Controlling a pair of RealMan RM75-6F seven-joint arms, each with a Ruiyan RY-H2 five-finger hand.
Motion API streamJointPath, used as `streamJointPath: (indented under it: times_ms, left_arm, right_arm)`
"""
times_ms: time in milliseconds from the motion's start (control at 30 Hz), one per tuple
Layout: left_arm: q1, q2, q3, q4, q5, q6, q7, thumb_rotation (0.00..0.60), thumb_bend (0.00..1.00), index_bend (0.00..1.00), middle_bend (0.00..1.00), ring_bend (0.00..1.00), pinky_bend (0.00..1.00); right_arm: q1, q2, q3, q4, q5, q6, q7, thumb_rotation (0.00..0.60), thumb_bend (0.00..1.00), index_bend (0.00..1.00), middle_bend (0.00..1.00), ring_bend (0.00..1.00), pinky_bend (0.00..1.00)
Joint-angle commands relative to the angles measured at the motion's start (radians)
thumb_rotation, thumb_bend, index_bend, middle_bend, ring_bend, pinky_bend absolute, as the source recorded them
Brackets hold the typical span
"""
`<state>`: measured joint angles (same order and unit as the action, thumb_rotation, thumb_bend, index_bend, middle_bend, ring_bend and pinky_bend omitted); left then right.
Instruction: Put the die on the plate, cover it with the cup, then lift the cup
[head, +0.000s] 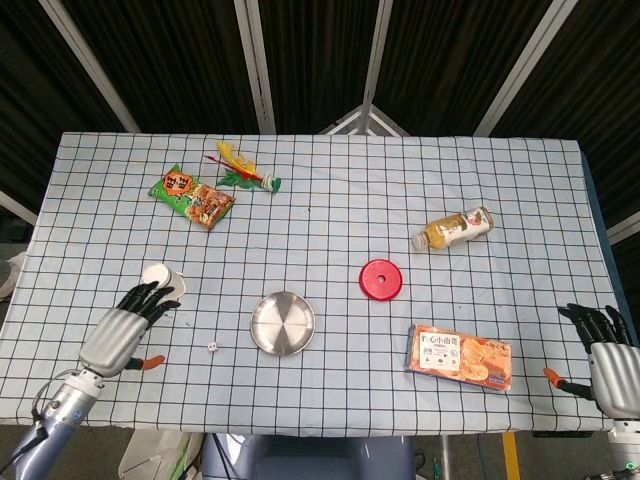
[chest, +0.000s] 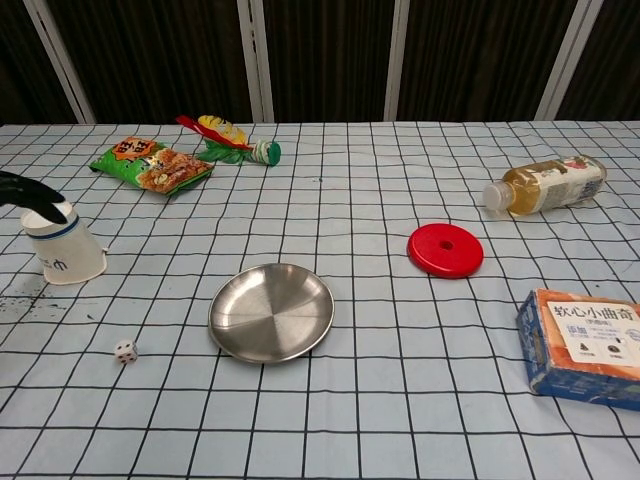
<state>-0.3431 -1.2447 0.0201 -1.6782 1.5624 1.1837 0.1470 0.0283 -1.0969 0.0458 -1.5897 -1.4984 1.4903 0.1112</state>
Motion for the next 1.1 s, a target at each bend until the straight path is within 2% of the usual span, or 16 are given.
streamJointPath:
  times_ms: [33,200,433,733,1100]
  left_arm:
    - [-0.09,-0.056,-0.042,-0.027,-0.119,-0.159,0.17,0.6,0.22,0.26,0.08,0.0,0.09]
    - [-0.152,-0.108,-0.072,-0.02,-0.284,-0.27,0.313,0.6,0.23,0.28,0.08,0.0,0.09]
    - [-0.204,-0.18,-0.079,0.021,-0.371,-0.309,0.401,0.6,0.26,0.3,0.08,0.0,0.09]
    - [-0.228,-0.231,-0.068,0.044,-0.355,-0.294,0.411,0.6,0.34,0.39,0.09,0.0,0.09]
    - [-0.223,-0.216,-0.043,0.029,-0.358,-0.262,0.431,0.6,0.34,0.4,0.1,0.0,0.09]
  right_arm:
    - [-0.001,0.005,0.003,-0.002,0.01,-0.004,0.006,0.6,0.1,0.21,0.19,0.15,0.0]
    - [-0.003,0.01,0.007,-0.006,0.022,-0.008,0.011,0.6,0.1,0.21,0.19,0.15,0.0]
    - [-0.004,0.014,0.01,-0.01,0.037,-0.014,0.008,0.6,0.1,0.21,0.19,0.15,0.0]
    - [-0.006,0.016,0.012,-0.009,0.039,-0.012,0.011,0.6,0.1,0.21,0.19,0.15,0.0]
    - [-0.009,0.019,0.013,-0.013,0.038,-0.008,0.014,0.6,0.1,0.21,0.19,0.15,0.0]
